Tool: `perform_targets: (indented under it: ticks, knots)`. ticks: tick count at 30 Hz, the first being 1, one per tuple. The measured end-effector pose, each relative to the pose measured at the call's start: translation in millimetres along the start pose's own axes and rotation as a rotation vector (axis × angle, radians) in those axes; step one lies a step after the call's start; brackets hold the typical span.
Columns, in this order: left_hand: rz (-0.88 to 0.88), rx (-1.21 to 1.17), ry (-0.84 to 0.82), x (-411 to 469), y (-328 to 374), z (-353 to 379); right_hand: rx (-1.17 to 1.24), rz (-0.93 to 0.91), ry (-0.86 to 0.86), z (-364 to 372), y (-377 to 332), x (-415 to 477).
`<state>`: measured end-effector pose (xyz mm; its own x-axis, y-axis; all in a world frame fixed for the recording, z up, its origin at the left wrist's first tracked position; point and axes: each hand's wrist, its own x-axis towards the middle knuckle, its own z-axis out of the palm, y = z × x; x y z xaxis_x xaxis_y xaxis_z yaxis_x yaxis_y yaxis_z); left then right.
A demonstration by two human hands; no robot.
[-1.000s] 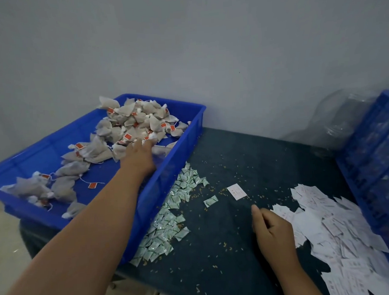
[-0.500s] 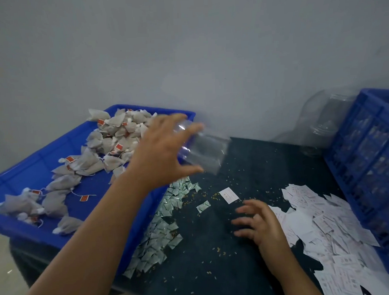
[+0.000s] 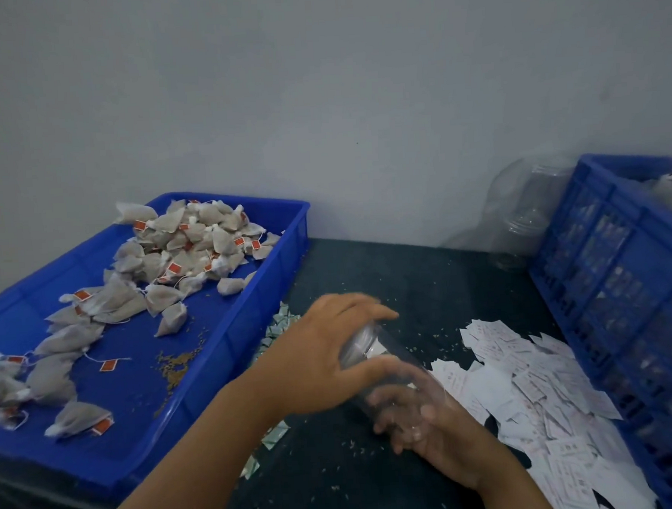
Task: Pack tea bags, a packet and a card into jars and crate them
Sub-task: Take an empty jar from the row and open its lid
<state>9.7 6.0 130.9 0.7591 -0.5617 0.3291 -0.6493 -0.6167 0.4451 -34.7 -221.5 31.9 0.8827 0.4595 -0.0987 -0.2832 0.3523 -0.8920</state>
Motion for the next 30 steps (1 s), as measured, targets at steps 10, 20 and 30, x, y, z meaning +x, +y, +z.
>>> perform_targets:
  ticks: [10, 20, 30]
  knots:
    - [-0.558, -0.087, 0.017, -12, -6, 21, -0.596, -0.238, 0.211, -2, 14, -2]
    - [-0.711, -0.081, -0.025, -20, 3, 9, -1.010, -0.339, 0.219, 1, 25, 2]
    - [-0.866, -1.120, 0.340, 2, -21, 22, -0.540, -0.433, 0.499, -6, 24, 8]
